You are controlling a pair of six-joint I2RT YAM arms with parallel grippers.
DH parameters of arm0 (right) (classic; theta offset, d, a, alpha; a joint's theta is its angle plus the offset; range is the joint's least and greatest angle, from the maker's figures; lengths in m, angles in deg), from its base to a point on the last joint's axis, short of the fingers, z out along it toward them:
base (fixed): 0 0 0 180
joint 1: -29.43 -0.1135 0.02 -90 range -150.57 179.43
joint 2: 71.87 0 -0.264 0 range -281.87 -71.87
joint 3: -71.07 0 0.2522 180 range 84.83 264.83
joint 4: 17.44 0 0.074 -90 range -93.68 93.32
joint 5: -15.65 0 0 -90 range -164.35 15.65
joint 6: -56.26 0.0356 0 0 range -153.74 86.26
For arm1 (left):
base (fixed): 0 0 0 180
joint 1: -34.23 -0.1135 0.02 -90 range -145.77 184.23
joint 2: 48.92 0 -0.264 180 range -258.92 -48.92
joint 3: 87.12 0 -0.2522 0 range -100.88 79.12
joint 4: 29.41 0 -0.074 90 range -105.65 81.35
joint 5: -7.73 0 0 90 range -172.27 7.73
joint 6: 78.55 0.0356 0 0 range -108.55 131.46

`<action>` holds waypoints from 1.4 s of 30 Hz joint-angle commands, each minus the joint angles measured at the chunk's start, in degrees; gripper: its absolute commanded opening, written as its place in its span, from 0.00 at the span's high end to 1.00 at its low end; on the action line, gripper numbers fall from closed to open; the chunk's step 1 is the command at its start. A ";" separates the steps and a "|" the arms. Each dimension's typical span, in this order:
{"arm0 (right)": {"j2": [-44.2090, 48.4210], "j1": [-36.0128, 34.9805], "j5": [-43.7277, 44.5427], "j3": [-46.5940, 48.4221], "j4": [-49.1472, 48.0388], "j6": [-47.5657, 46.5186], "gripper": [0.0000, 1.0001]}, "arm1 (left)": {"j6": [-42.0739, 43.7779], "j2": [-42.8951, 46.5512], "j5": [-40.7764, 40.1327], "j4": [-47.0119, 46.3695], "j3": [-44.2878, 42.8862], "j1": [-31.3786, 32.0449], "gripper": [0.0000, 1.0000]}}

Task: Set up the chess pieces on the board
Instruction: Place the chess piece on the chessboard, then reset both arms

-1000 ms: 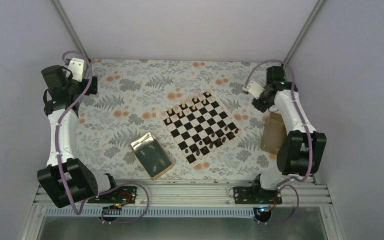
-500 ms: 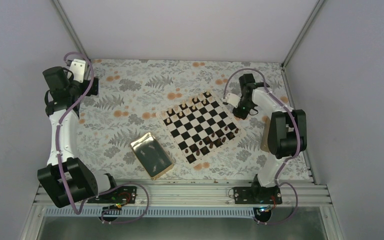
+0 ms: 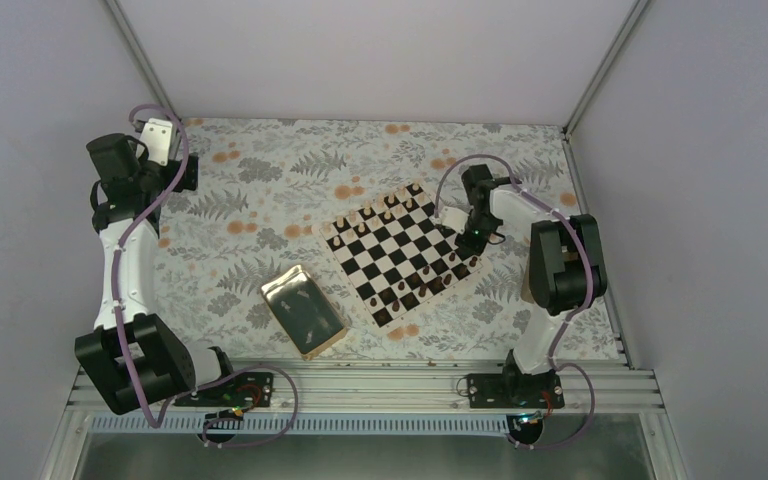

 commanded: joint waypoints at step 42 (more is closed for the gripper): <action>6.29 0.49 -2.41 2.64 7.01 0.09 0.49 | 1.17 1.10 1.18 0.37 -0.13 0.14 0.00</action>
